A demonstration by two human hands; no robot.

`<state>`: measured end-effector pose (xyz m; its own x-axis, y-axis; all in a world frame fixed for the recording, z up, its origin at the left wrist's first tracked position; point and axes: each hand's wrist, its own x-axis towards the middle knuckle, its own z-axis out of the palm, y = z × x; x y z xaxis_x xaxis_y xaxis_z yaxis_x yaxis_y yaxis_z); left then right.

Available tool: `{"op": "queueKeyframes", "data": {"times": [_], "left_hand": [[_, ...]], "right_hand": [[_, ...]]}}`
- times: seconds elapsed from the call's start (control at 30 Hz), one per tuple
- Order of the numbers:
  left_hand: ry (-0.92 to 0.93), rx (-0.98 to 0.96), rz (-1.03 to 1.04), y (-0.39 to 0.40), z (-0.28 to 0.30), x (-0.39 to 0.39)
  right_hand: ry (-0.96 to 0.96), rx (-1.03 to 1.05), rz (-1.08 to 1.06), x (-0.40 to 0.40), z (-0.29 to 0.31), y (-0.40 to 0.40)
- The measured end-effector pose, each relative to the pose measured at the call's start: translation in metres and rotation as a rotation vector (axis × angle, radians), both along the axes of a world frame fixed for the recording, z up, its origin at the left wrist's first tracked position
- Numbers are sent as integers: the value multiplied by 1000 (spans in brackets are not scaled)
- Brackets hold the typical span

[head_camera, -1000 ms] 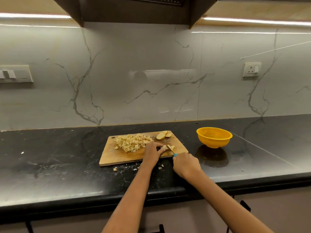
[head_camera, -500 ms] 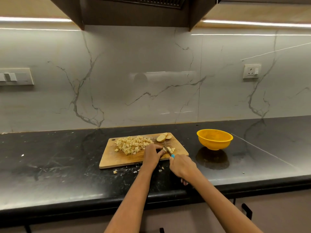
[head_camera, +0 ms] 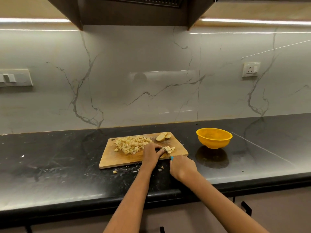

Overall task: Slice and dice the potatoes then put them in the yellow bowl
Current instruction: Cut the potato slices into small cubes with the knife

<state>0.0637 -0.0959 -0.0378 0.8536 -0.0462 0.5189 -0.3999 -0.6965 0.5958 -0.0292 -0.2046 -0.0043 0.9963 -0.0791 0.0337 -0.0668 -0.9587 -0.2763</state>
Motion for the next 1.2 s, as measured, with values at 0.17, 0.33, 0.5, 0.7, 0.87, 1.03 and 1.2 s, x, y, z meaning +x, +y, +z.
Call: {"op": "queueKeyframes", "data": {"times": [0.17,0.33,0.5,0.7,0.87,1.03,1.2], "left_hand": [[30,-11,13,0,0,0],[28,-40,40,1,1,0],[19,-50,44,1,1,0],[27,-53,46,1,1,-1],[41,-38,51,3,2,2],[17,-35,44,1,2,-1],[15,-46,71,1,2,-1]], "right_hand": [[-68,122,-78,-4,-5,-9],[11,280,-20,4,2,-9],[35,248,25,11,0,-8],[116,296,-25,10,3,-7],[321,469,-55,11,22,-4],[343,462,-49,24,24,1],[122,99,36,22,2,1]]}}
